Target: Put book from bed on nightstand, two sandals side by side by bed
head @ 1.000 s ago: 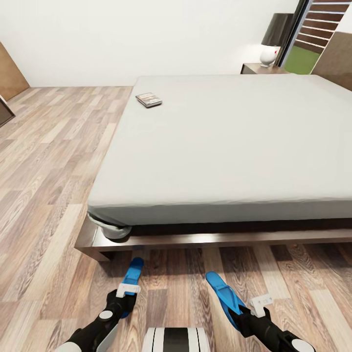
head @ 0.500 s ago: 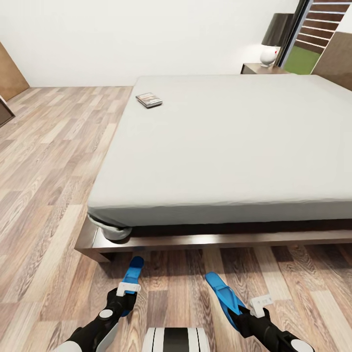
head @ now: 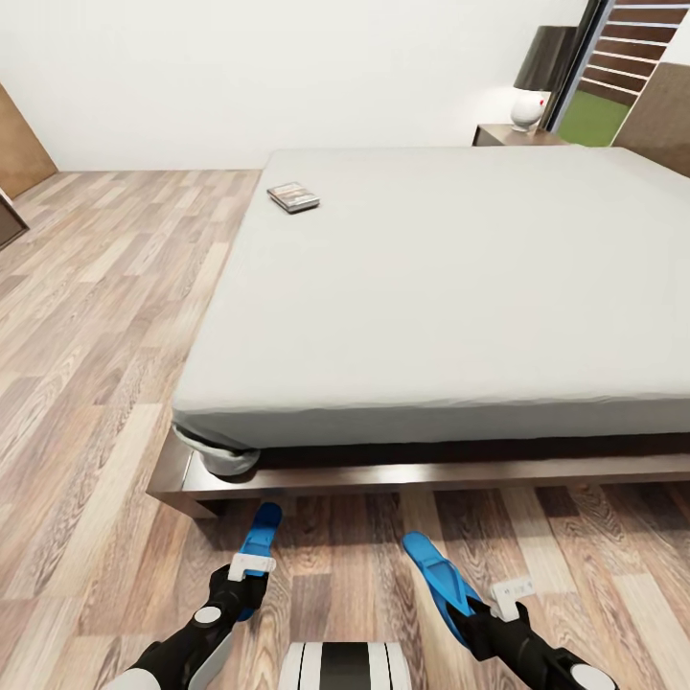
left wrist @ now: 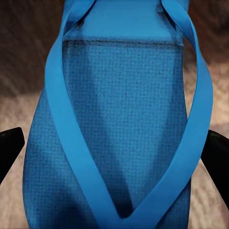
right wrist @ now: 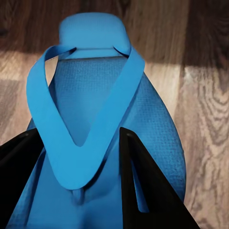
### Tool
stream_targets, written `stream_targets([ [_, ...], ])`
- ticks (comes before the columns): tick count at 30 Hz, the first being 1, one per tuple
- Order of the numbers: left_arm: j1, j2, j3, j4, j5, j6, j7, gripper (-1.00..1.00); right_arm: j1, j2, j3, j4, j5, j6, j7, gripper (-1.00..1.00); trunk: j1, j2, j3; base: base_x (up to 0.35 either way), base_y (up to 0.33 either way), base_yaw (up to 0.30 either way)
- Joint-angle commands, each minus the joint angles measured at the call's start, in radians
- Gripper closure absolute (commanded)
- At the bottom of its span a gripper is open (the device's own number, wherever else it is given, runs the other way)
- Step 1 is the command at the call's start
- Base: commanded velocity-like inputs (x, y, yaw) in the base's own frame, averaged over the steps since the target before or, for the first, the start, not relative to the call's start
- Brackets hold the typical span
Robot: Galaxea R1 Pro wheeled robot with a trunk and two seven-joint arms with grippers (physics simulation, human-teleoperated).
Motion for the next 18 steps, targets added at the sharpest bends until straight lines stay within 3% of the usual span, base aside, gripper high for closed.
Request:
stream_targets([
  [1,0.000,0.001,-0.009,0.000,0.007,-0.003,0.007,1.00,0.000,0.000,-0.002,-0.005,0.011,0.002,0.008,1.00,0.000,0.000,-0.001,0.010,0.006,0.000],
  [10,0.000,0.000,-0.010,0.000,0.007,-0.003,0.007,1.00,0.030,0.000,-0.003,-0.043,0.006,-0.001,0.013,1.00,0.000,0.000,-0.001,0.003,0.002,0.000],
  [14,0.000,0.000,-0.010,0.000,0.007,-0.003,0.006,1.00,0.033,0.000,-0.003,-0.047,0.006,-0.002,0.013,1.00,0.002,-0.001,-0.016,0.000,0.000,0.000],
  [18,0.000,0.001,-0.010,0.000,0.007,-0.003,0.006,1.00,0.036,0.000,-0.003,-0.051,0.005,-0.002,0.014,1.00,0.002,-0.001,-0.016,0.000,0.000,0.000],
])
